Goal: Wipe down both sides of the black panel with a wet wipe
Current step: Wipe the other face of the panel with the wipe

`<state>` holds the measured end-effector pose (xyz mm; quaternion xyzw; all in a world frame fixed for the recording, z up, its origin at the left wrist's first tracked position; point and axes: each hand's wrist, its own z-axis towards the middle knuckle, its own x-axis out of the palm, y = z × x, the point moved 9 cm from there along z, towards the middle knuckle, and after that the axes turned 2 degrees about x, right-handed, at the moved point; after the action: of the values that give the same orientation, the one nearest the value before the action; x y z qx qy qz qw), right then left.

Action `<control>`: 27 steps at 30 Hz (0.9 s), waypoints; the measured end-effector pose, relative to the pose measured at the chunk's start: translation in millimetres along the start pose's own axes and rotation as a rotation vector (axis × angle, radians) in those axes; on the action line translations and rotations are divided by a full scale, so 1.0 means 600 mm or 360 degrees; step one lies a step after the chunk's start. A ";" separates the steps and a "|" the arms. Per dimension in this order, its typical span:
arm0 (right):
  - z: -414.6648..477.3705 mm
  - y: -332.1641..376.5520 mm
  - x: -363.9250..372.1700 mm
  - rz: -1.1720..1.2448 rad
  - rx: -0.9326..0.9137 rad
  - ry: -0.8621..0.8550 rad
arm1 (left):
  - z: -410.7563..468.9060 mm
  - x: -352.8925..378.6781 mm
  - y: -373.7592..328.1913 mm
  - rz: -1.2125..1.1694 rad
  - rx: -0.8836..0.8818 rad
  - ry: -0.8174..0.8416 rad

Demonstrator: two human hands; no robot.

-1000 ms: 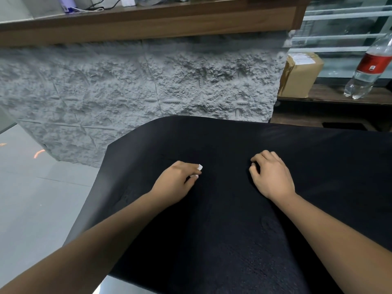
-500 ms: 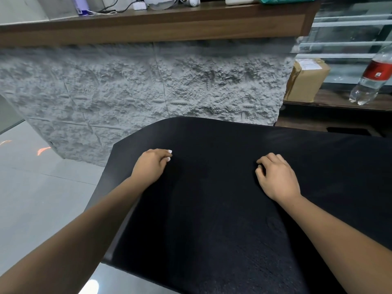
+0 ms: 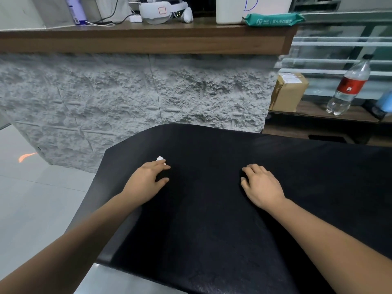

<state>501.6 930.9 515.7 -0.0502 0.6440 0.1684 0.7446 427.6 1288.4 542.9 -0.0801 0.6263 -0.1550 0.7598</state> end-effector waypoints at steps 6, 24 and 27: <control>-0.084 0.018 -0.018 0.0166 -0.0040 0.0082 | -0.053 -0.008 -0.059 -0.0014 0.0146 -0.0002; -0.360 0.111 -0.062 0.0245 -0.0339 0.0202 | -0.277 0.063 -0.231 -0.0161 0.0526 0.0378; -0.398 0.107 -0.065 0.0258 -0.0351 0.0196 | -0.297 0.070 -0.243 -0.0058 0.0606 0.0370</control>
<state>252.0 914.4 523.7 -0.0898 0.6680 0.2942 0.6775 241.2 1150.2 514.1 0.0719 0.6676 -0.2924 0.6809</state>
